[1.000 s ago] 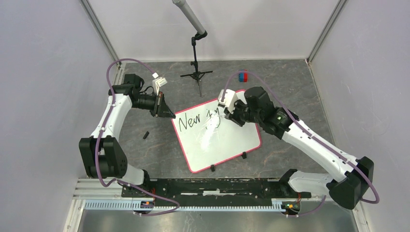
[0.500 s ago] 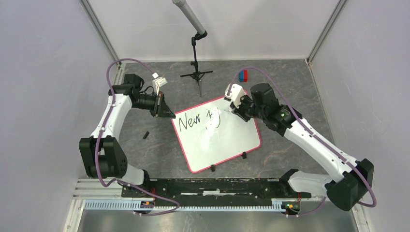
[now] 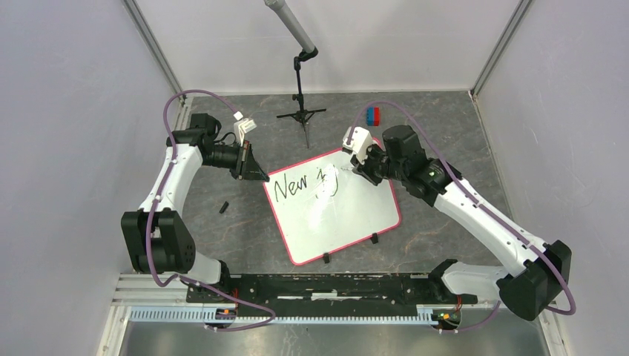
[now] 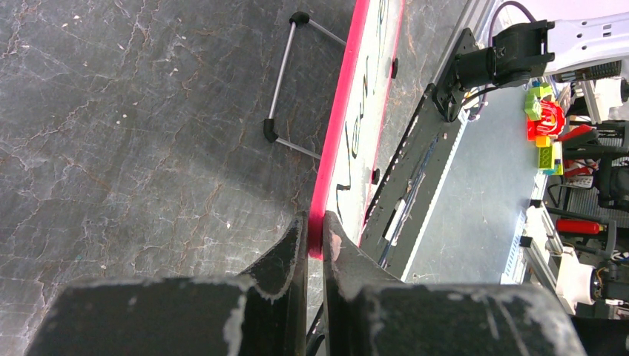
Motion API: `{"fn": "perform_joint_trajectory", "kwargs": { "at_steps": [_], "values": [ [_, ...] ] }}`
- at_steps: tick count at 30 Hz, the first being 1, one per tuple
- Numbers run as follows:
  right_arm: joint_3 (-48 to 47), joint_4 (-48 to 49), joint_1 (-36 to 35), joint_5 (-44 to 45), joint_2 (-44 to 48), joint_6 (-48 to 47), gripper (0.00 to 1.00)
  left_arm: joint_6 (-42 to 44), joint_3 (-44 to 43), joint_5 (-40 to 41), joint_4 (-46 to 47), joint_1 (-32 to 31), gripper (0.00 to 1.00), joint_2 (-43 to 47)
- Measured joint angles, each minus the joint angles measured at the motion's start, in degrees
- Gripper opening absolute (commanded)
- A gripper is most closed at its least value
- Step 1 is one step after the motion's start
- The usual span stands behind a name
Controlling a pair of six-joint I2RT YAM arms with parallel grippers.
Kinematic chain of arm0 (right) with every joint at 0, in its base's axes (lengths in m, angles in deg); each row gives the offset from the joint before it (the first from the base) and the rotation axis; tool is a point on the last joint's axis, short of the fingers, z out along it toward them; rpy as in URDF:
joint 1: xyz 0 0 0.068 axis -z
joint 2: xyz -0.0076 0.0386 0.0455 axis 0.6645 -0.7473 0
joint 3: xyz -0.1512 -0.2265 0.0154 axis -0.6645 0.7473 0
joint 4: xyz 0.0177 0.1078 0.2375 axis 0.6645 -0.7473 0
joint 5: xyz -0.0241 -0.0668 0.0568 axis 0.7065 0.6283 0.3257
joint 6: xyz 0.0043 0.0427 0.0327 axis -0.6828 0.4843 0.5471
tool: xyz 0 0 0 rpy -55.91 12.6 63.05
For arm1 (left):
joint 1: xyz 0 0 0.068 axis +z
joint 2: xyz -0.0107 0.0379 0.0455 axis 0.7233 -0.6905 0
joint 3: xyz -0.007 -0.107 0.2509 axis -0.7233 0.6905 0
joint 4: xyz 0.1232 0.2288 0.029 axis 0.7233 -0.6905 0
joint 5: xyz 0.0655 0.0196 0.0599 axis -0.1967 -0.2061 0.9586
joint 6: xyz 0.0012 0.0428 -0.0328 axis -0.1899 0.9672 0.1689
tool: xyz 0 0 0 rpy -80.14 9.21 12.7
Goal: Write a sentence on the whiteboard
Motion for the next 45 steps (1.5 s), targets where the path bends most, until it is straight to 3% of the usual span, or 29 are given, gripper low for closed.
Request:
{"fn": "perform_joint_trajectory", "kwargs": {
  "at_steps": [45],
  "values": [
    [-1.8,0.0,0.1,0.1,-2.6,0.0,0.0,0.0,0.0,0.0,0.0,0.0,0.02,0.0]
  ]
}}
